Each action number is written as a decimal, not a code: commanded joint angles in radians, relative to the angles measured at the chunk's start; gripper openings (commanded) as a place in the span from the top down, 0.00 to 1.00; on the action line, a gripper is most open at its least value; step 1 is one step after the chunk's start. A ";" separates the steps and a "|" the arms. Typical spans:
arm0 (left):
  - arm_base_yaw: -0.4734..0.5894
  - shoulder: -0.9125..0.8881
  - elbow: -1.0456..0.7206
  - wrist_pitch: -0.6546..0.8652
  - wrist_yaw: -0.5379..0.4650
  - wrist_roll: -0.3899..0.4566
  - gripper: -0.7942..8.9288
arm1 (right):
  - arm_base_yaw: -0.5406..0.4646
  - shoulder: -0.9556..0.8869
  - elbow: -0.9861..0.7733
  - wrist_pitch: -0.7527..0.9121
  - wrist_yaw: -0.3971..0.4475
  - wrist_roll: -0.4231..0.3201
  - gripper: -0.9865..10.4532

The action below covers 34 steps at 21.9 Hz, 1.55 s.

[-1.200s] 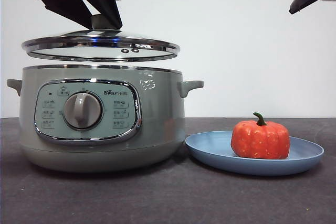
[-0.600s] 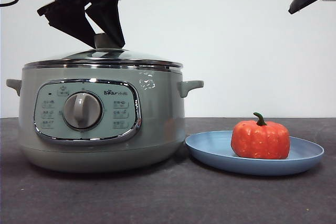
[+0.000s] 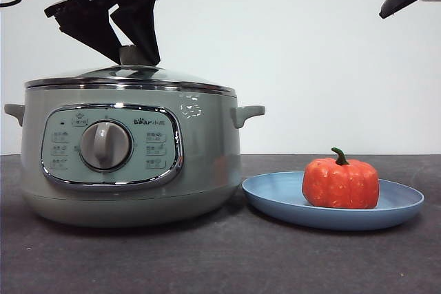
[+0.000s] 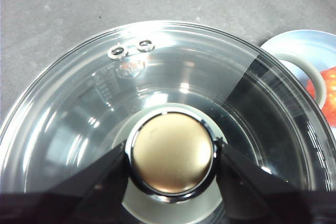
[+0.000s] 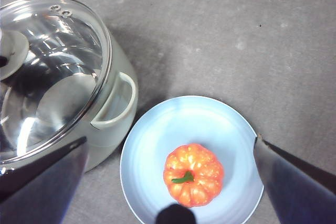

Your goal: Take the pumpkin out from the steamer,put the pumpkin in the blue plate,close the lid

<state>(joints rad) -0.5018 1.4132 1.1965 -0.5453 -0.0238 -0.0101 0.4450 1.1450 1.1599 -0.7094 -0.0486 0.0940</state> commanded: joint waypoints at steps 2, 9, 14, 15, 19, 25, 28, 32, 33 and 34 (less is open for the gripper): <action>0.005 -0.003 -0.005 -0.001 -0.046 0.017 0.47 | 0.001 -0.001 -0.004 0.005 0.002 0.010 0.42; -0.008 -0.102 -0.003 -0.048 0.024 -0.024 0.48 | 0.002 -0.045 -0.004 0.005 0.003 0.006 0.50; -0.010 -0.257 -0.003 -0.109 0.050 -0.024 0.93 | 0.003 -0.158 -0.018 0.008 0.004 -0.026 0.90; -0.010 -0.290 -0.003 -0.107 0.048 -0.024 0.93 | 0.003 -0.190 -0.039 0.026 0.004 -0.025 0.93; -0.022 -0.444 -0.080 -0.082 -0.023 -0.008 0.93 | 0.003 -0.352 -0.208 0.161 0.037 -0.008 0.93; -0.037 -0.800 -0.437 0.019 -0.029 -0.013 0.93 | 0.003 -0.555 -0.494 0.370 0.081 0.052 0.93; -0.036 -0.867 -0.477 -0.019 -0.028 -0.023 0.93 | 0.002 -0.562 -0.506 0.359 0.082 0.105 0.93; -0.035 -0.875 -0.474 -0.078 -0.029 -0.024 0.92 | 0.001 -0.557 -0.506 0.356 0.081 0.111 0.93; -0.035 -0.874 -0.474 -0.085 -0.028 -0.023 0.92 | 0.001 -0.557 -0.506 0.357 0.081 0.111 0.93; -0.035 -0.869 -0.474 -0.086 -0.028 -0.024 0.92 | 0.001 -0.557 -0.506 0.357 0.081 0.111 0.93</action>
<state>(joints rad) -0.5354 0.5415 0.7269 -0.6350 -0.0525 -0.0269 0.4454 0.5915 0.6598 -0.3595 0.0296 0.1886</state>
